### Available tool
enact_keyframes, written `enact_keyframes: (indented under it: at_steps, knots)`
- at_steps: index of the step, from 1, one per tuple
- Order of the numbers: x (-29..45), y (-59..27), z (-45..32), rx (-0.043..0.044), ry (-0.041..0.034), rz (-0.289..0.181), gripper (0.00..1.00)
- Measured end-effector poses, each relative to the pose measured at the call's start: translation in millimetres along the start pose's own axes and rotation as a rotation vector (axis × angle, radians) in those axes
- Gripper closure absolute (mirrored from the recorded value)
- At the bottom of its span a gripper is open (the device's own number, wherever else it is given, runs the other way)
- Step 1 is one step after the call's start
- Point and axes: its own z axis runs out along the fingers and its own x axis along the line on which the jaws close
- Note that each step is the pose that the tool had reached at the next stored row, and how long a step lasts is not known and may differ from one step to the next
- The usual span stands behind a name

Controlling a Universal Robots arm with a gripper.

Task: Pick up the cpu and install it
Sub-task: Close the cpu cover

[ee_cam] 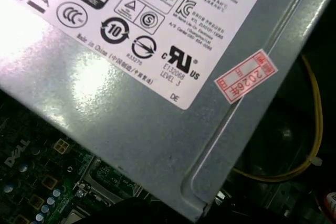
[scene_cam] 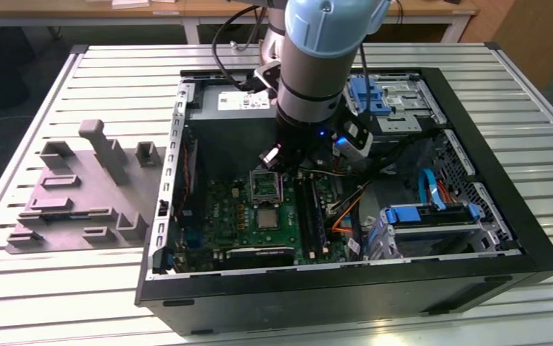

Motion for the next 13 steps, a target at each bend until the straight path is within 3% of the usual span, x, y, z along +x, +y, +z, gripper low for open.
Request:
enact_keyframes:
  at_steps: [11, 13]
  knots:
    - [0.0, 1.1, 6.8, -0.0048, -0.0038, -0.001, 0.89]
    - [0.4, 1.6, 7.0, 0.0017, 0.0003, -0.001, 0.89]
